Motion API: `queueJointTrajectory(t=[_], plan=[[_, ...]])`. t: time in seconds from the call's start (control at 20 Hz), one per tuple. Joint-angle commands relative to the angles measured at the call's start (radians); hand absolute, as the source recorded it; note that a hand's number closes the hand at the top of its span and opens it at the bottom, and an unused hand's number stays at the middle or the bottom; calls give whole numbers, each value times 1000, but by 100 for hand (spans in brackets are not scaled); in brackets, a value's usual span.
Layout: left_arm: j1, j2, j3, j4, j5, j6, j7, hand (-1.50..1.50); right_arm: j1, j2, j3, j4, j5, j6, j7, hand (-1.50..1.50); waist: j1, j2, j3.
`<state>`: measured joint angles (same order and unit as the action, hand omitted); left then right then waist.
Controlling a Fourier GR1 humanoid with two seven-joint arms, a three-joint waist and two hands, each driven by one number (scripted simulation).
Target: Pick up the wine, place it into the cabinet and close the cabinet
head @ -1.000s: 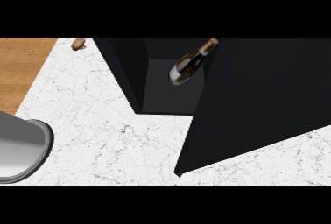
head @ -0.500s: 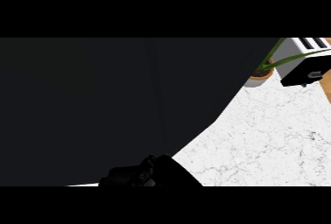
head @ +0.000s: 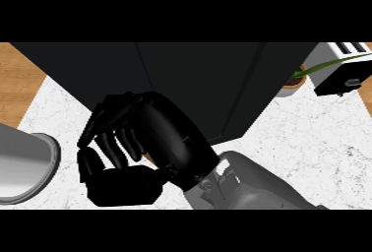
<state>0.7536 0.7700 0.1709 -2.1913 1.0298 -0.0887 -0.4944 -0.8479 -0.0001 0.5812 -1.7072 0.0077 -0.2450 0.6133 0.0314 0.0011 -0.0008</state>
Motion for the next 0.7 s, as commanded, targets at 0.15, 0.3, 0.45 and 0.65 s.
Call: queueJointTrajectory(t=[0.15, 0.3, 0.45, 0.65], plan=[[-66, 0, 14, 2, 12, 17, 118, -150, -117, 0, -132, 224, 17, 84, -115, 150, -20, 3, 1], [-92, -56, -74, 19, -66, 1, 96, -150, -123, -19, -218, 360, -10, 117, -225, 150, -17, 6, 0], [-152, -41, -86, -43, -48, 98, 178, -150, -152, -78, -301, 412, -59, 196, -267, 150, -23, 7, 2], [-197, -67, -120, 39, -93, 50, 166, -150, -171, -68, -300, 486, -21, 190, -306, 150, -20, 6, 0]])
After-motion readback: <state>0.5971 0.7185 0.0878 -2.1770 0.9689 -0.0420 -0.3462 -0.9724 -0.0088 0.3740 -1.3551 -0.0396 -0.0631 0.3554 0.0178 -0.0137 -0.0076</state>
